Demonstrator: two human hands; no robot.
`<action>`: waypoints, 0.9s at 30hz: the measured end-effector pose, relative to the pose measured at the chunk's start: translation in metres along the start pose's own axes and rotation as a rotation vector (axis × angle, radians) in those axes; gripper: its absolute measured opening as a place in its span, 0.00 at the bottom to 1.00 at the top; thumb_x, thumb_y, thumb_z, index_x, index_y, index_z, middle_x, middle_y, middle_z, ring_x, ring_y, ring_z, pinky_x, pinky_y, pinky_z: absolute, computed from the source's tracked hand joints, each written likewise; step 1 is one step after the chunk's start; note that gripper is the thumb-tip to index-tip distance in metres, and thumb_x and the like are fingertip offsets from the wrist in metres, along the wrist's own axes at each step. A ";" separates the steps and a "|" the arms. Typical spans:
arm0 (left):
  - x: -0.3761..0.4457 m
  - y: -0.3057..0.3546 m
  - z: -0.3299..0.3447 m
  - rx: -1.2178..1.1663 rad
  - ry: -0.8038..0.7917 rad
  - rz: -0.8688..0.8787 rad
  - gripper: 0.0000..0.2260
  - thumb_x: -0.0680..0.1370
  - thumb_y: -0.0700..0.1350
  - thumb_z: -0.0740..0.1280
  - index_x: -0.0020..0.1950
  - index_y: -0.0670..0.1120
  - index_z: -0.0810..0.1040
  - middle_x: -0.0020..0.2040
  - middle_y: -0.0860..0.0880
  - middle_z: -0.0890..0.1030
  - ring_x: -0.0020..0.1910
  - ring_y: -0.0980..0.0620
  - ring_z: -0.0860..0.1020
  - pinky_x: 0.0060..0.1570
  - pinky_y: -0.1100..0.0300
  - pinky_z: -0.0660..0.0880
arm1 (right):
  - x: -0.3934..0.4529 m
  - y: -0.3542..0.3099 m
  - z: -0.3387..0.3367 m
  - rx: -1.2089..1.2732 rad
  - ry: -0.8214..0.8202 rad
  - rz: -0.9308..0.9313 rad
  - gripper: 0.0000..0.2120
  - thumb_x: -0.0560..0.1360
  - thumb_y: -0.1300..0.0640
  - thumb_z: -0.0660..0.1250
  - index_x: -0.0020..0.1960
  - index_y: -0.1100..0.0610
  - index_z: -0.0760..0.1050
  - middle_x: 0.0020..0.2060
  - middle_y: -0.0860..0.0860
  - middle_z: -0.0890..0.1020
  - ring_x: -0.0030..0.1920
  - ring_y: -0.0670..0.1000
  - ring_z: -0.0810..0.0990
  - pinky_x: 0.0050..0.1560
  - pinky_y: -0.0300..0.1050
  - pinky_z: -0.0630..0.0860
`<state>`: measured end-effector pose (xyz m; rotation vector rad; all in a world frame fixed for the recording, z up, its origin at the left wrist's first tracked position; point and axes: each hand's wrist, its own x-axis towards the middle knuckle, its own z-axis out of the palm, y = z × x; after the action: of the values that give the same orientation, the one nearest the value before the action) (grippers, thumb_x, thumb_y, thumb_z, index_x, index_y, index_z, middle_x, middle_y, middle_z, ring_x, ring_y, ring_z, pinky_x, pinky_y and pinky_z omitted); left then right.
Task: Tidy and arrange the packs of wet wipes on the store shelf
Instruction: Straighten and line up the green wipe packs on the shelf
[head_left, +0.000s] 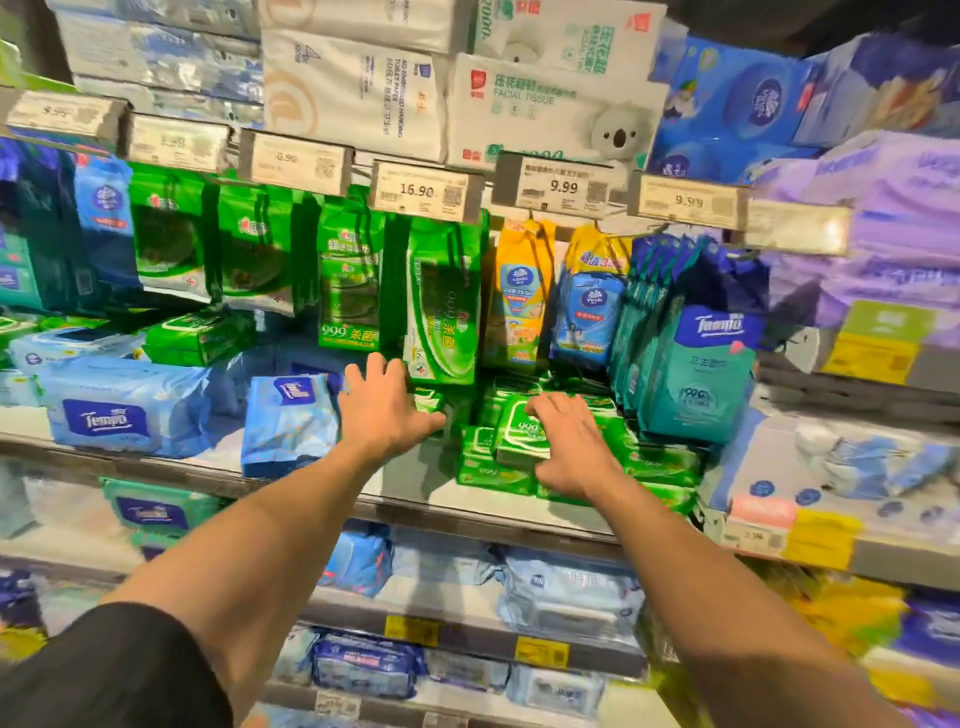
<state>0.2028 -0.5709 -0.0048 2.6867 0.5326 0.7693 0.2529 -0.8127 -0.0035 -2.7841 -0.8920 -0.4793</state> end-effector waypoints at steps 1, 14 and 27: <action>-0.002 0.006 0.005 -0.023 0.016 -0.033 0.34 0.62 0.67 0.72 0.56 0.45 0.71 0.57 0.46 0.68 0.58 0.39 0.67 0.52 0.44 0.73 | -0.003 0.009 -0.002 0.009 0.006 0.034 0.34 0.61 0.61 0.71 0.66 0.54 0.67 0.62 0.53 0.70 0.64 0.57 0.66 0.70 0.50 0.61; -0.019 0.053 0.045 -0.091 0.079 -0.083 0.30 0.61 0.65 0.74 0.50 0.45 0.73 0.52 0.46 0.72 0.54 0.41 0.69 0.51 0.47 0.71 | 0.003 0.047 0.000 0.042 -0.184 0.162 0.37 0.67 0.64 0.68 0.72 0.54 0.58 0.70 0.57 0.64 0.72 0.59 0.61 0.73 0.55 0.61; -0.029 0.098 0.068 -0.045 -0.017 0.116 0.30 0.65 0.72 0.67 0.52 0.49 0.70 0.54 0.49 0.70 0.54 0.44 0.68 0.49 0.46 0.75 | 0.007 0.050 -0.003 -0.052 -0.253 0.180 0.38 0.70 0.64 0.66 0.75 0.54 0.54 0.75 0.58 0.61 0.75 0.59 0.57 0.74 0.56 0.59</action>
<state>0.2438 -0.6819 -0.0359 2.6987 0.3529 0.7795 0.2867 -0.8501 -0.0016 -2.9829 -0.6722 -0.1259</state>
